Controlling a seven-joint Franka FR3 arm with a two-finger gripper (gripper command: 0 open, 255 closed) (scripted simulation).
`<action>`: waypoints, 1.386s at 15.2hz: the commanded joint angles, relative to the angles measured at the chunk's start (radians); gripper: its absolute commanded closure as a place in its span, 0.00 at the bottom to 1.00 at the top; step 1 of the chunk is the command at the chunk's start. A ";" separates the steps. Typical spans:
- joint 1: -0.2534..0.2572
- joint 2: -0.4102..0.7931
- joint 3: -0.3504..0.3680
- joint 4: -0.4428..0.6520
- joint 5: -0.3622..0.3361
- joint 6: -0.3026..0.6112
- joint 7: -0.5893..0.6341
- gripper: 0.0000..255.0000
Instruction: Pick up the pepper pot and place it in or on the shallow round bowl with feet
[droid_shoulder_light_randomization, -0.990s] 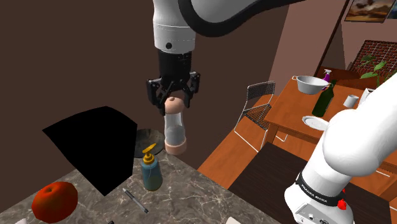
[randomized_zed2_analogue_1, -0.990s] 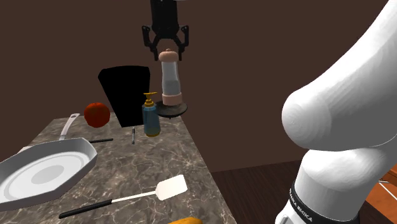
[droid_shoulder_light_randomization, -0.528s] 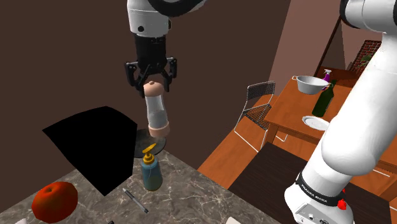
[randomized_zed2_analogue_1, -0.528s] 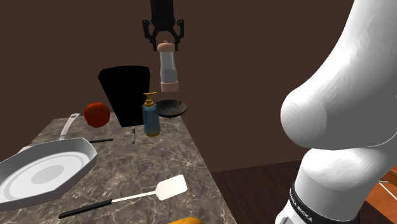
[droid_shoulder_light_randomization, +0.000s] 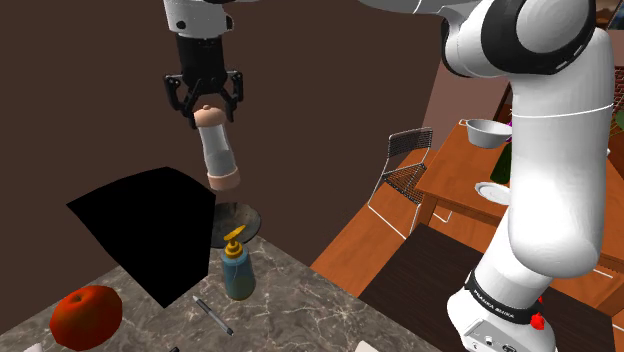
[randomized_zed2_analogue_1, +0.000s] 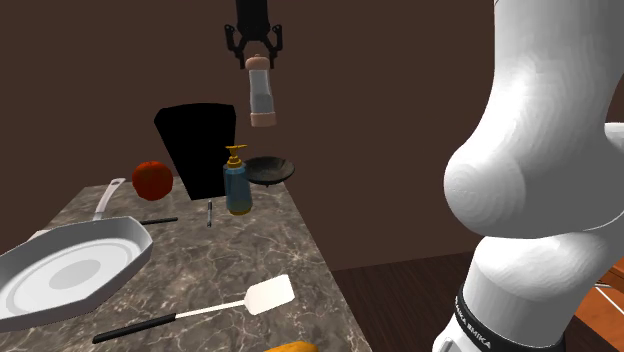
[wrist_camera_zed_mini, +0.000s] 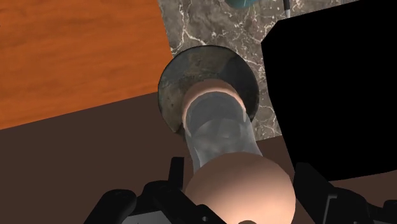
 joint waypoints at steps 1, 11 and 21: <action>0.031 0.072 -0.010 0.108 -0.036 -0.043 -0.002 1.00; -0.010 0.036 -0.011 -0.082 -0.019 0.112 0.009 1.00; -0.028 0.035 -0.016 -0.220 -0.024 0.246 0.024 1.00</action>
